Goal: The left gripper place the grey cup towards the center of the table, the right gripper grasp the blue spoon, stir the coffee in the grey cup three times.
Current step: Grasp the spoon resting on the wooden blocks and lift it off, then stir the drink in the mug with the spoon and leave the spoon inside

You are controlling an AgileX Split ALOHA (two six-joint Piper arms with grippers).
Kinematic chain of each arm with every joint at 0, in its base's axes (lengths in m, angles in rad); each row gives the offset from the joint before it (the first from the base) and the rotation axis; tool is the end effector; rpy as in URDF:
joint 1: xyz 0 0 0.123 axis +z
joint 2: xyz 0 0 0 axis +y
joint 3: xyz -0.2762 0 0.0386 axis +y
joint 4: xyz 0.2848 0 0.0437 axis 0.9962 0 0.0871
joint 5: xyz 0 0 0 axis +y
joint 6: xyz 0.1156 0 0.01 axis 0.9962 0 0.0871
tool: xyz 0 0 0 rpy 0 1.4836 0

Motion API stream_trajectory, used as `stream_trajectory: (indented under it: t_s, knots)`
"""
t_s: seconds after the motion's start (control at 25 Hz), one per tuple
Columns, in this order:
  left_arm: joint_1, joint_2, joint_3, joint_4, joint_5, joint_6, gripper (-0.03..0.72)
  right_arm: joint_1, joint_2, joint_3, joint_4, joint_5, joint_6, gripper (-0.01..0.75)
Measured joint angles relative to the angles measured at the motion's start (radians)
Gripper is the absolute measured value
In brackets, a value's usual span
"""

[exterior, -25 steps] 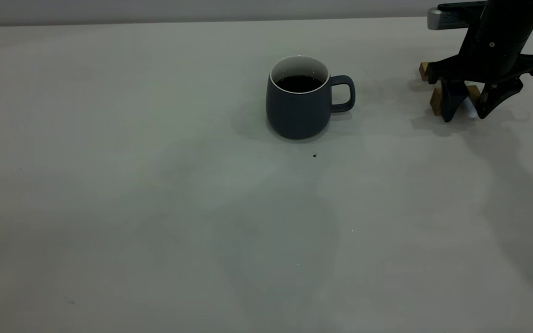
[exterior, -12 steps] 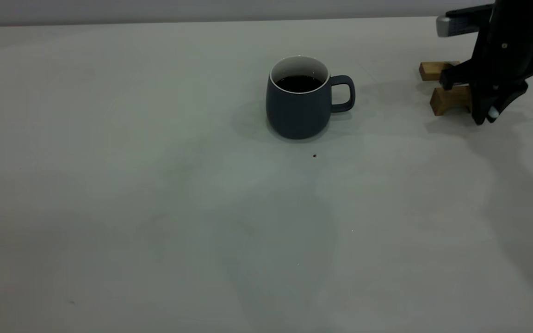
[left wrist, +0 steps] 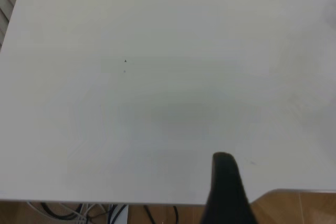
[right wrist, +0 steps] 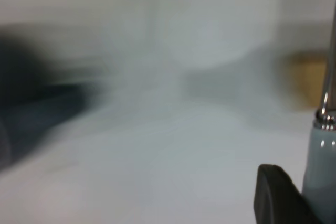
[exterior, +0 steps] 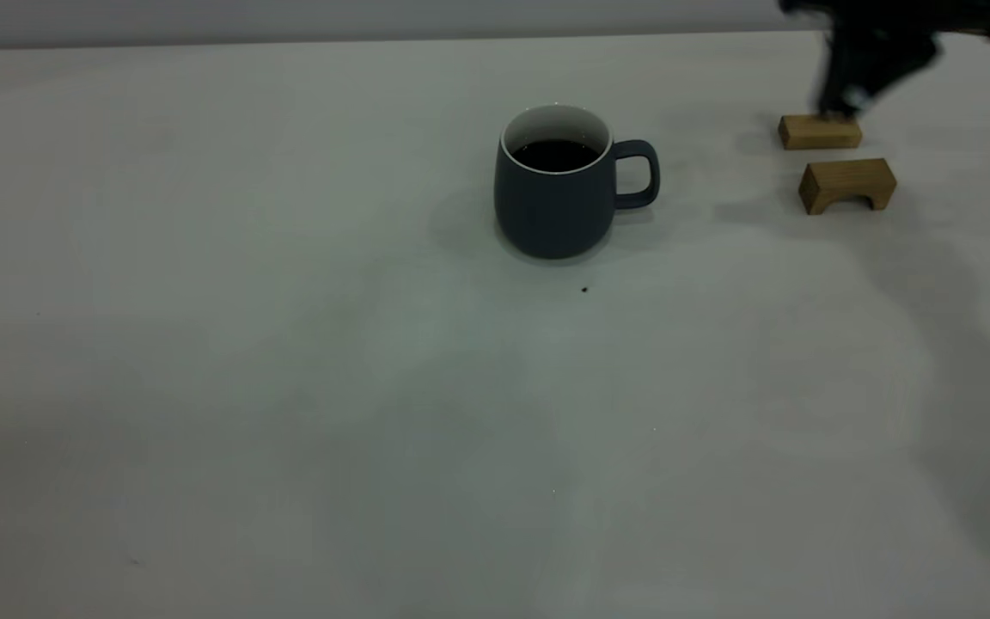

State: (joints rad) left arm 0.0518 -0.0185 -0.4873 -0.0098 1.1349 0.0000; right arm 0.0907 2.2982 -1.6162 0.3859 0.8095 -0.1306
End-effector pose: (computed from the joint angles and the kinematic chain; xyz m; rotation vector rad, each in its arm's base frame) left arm 0.0504 0.0016 0.2728 -0.0538 2.1120 0.0191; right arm 0.4789 0.0753 0.0487 0.0344 2.9392 0.4405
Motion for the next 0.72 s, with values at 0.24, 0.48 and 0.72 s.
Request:
stream_trajectory:
  t_s: [0.24, 0.48, 0.72]
  knots:
    - [0.0, 0.0, 0.0, 0.0, 0.0, 0.0, 0.585, 0.029, -0.004, 0.0, 0.589, 0.23, -0.209, 0.111]
    - [0.0, 0.0, 0.0, 0.0, 0.0, 0.0, 0.585, 0.047, 0.036, 0.0, 0.875, 0.358, -0.234, 0.111]
    - [0.0, 0.0, 0.0, 0.0, 0.0, 0.0, 0.585, 0.048, 0.045, 0.0, 1.145, 0.357, -0.045, 0.111]
